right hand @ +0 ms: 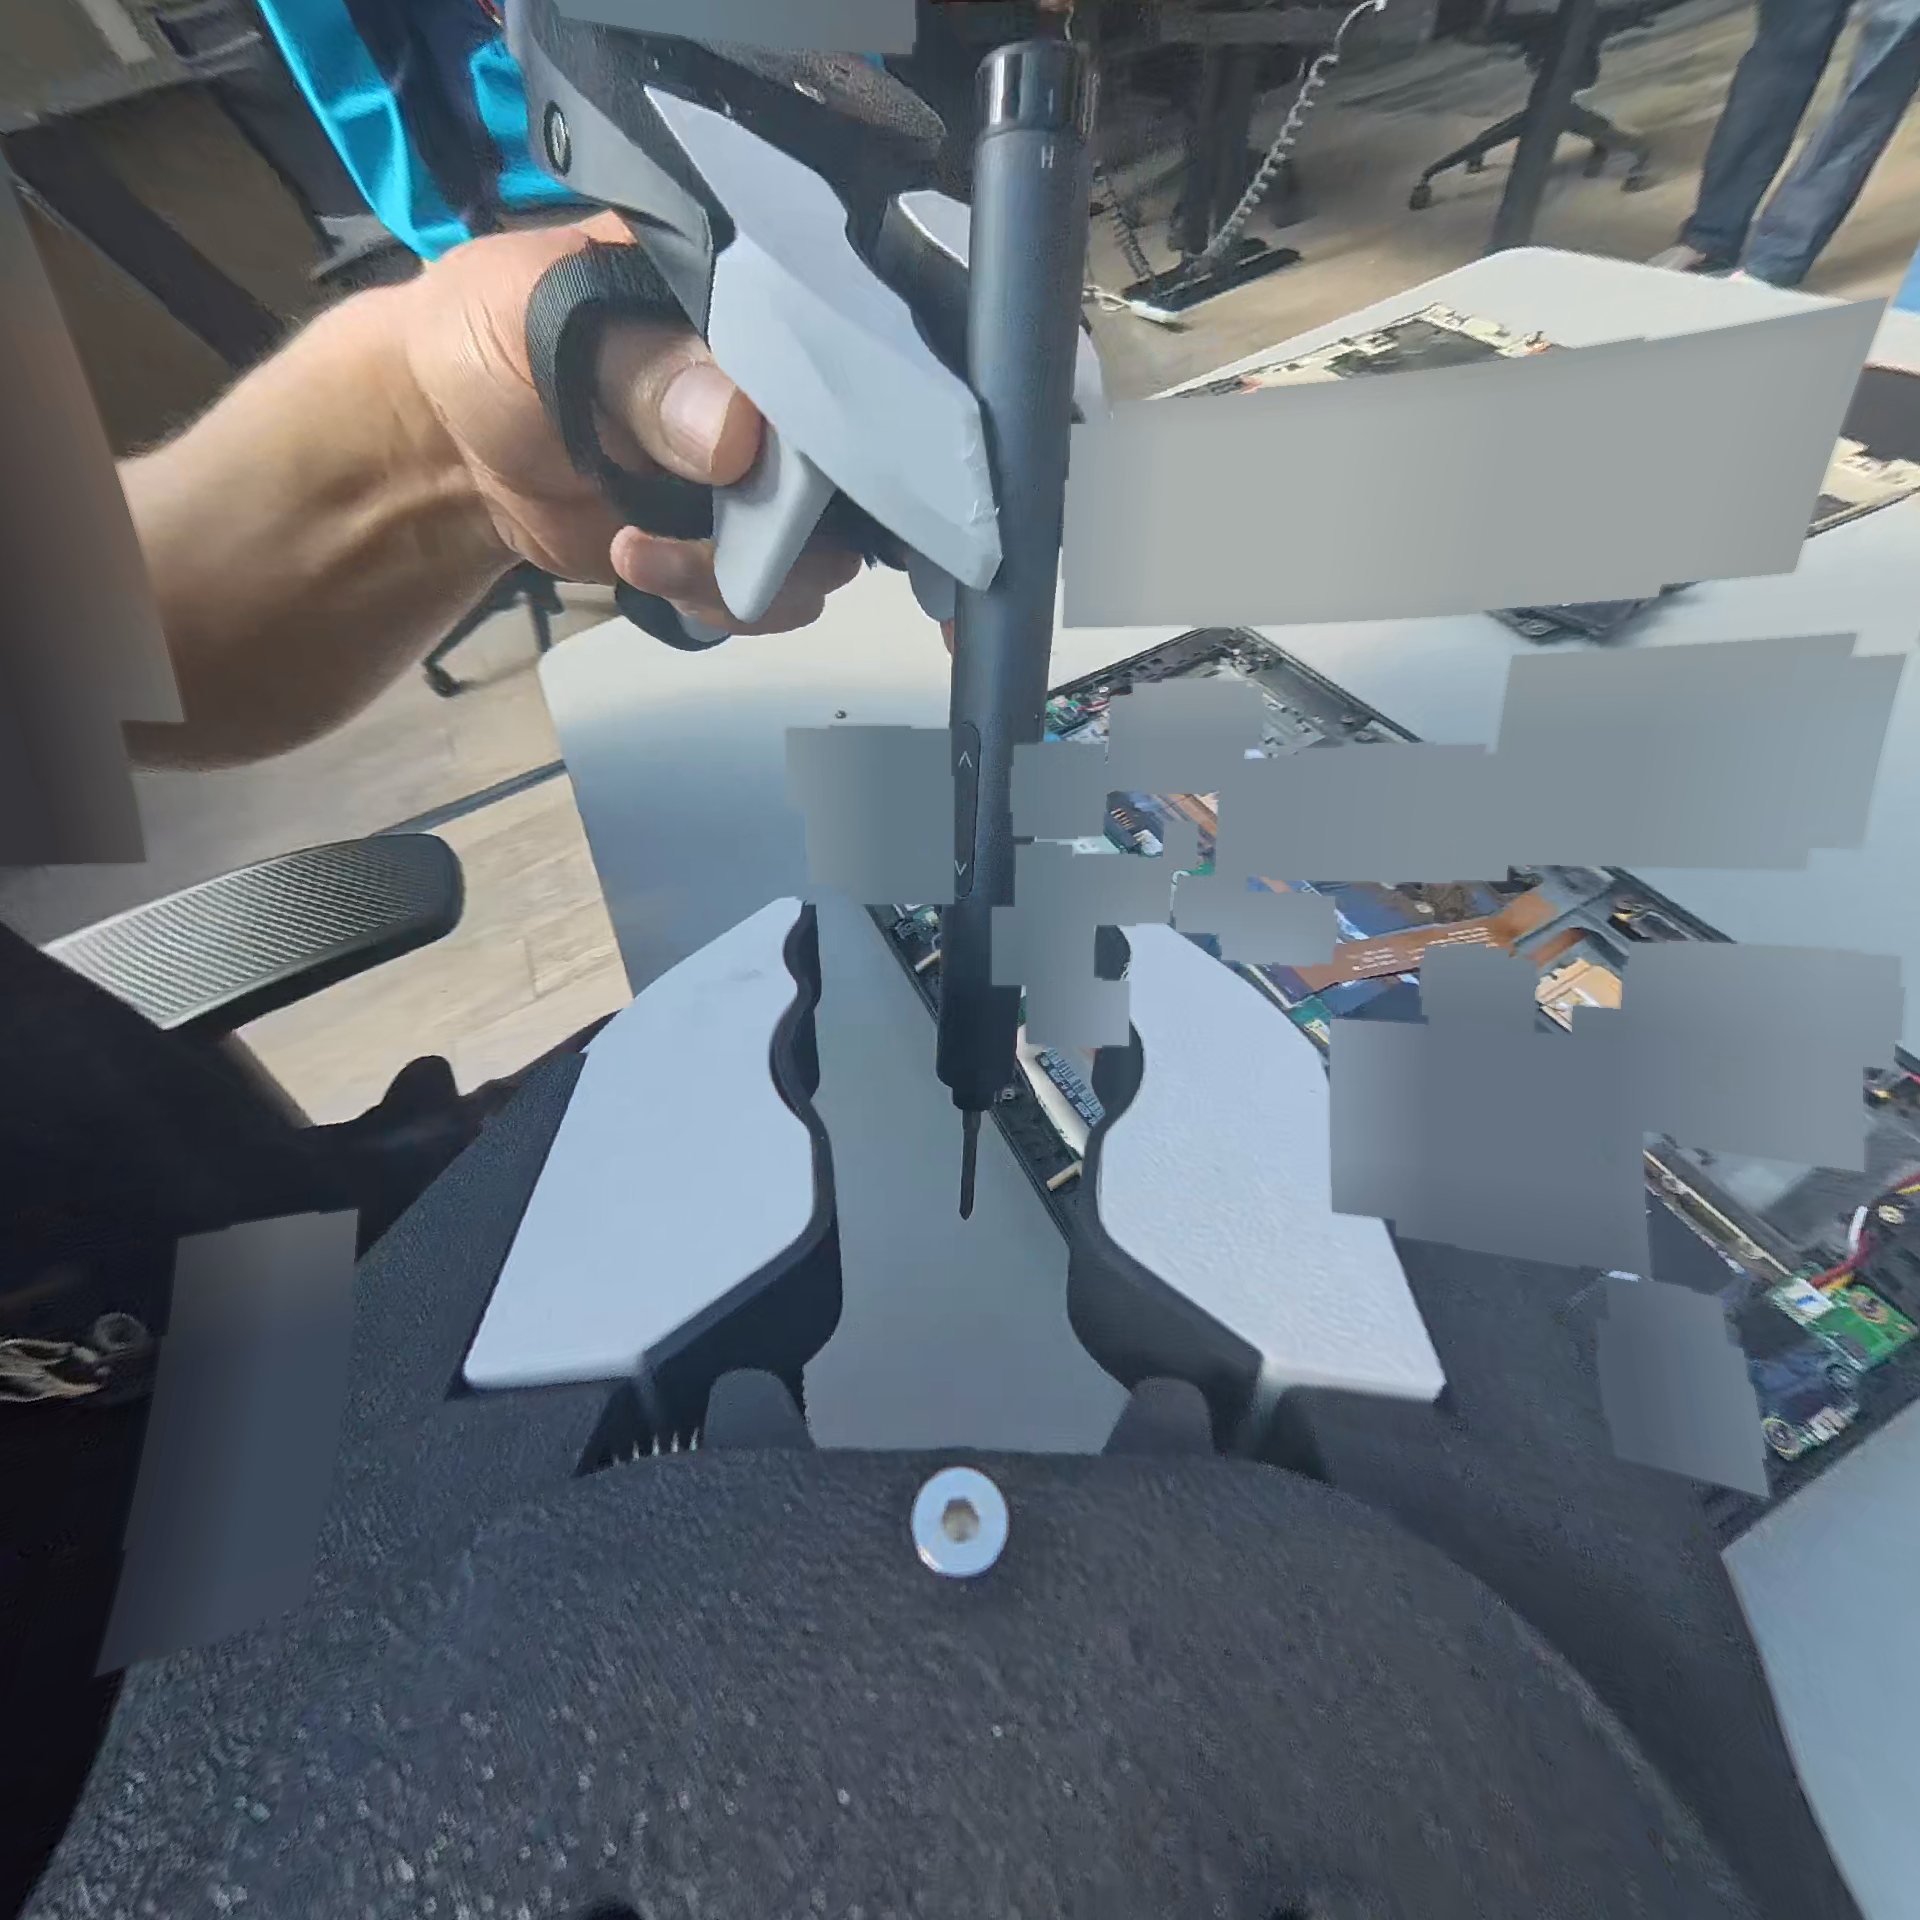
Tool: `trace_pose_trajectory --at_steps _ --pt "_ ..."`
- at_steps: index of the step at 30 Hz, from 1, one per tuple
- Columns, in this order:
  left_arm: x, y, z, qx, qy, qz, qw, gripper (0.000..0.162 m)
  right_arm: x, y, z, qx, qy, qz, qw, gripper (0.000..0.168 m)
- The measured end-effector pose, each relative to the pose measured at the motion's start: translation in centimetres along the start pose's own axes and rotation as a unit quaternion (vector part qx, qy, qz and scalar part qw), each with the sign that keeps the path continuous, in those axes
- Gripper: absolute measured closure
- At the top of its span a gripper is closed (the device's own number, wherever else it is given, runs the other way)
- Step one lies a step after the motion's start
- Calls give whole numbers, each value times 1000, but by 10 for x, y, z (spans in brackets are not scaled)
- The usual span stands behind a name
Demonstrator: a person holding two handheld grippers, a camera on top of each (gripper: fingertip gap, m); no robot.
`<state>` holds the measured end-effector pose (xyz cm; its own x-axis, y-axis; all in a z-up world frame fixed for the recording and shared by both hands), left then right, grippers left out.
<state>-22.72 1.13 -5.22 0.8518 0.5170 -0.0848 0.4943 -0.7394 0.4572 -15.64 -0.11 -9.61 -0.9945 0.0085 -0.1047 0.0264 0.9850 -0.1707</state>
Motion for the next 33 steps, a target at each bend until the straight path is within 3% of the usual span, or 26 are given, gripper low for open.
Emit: trace_pose_trajectory --at_steps 6,9,14,25,29,33 --pt "-9 12 11 51 -86 52 994 144 10 -7 -14 61 -21 -98 993 122" --pt "-11 18 14 70 -101 75 990 144 19 -13 -14 80 -43 -139 986 116" --pt "-14 24 17 82 -112 94 986 144 30 -18 -13 110 -50 -176 977 131" --pt "-19 29 8 87 -114 127 982 144 37 -21 -15 176 -46 -215 960 134" --pt "-18 27 5 93 -117 124 981 144 38 -25 -17 165 -42 -233 957 149" --pt "-20 23 4 74 -112 125 983 144 40 -23 -17 111 -35 -227 967 152"
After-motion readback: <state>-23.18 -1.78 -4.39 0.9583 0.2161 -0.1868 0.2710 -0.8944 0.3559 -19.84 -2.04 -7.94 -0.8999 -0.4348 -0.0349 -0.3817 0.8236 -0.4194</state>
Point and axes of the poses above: each gripper's, where its closed fingertips meet, x out along the fingers, z out of its underside, y = z × x across the jaws, the point moved 3 cm from there along -x, back along the fingers, and after that the axes turned 14 degrees about y, right-handed, at the moved point
